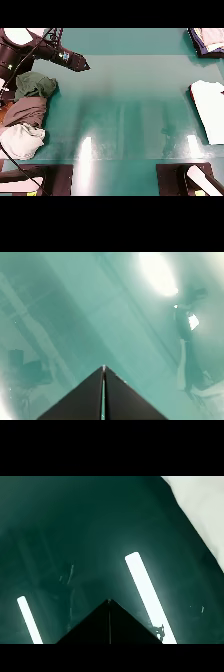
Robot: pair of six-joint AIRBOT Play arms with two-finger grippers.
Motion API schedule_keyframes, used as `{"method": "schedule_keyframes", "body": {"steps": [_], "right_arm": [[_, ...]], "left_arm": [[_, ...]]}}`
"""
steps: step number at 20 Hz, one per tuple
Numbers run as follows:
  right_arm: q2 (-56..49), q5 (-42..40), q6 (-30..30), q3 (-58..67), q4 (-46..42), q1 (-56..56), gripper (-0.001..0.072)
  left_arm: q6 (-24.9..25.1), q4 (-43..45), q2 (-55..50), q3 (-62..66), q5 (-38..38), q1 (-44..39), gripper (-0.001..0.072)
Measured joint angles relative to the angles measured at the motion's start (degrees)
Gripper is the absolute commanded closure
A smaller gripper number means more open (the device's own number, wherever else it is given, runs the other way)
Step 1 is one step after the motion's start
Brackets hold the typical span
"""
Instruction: Fold the shirts.
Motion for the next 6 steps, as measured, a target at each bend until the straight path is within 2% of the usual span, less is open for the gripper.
{"method": "schedule_keyframes", "body": {"steps": [6], "right_arm": [[0.0,-0.7,-1.53,0.0,2.16,6.1,0.0692]], "left_arm": [[-0.02,-0.02,0.0,-0.02,0.2,0.0,0.0683]]}}
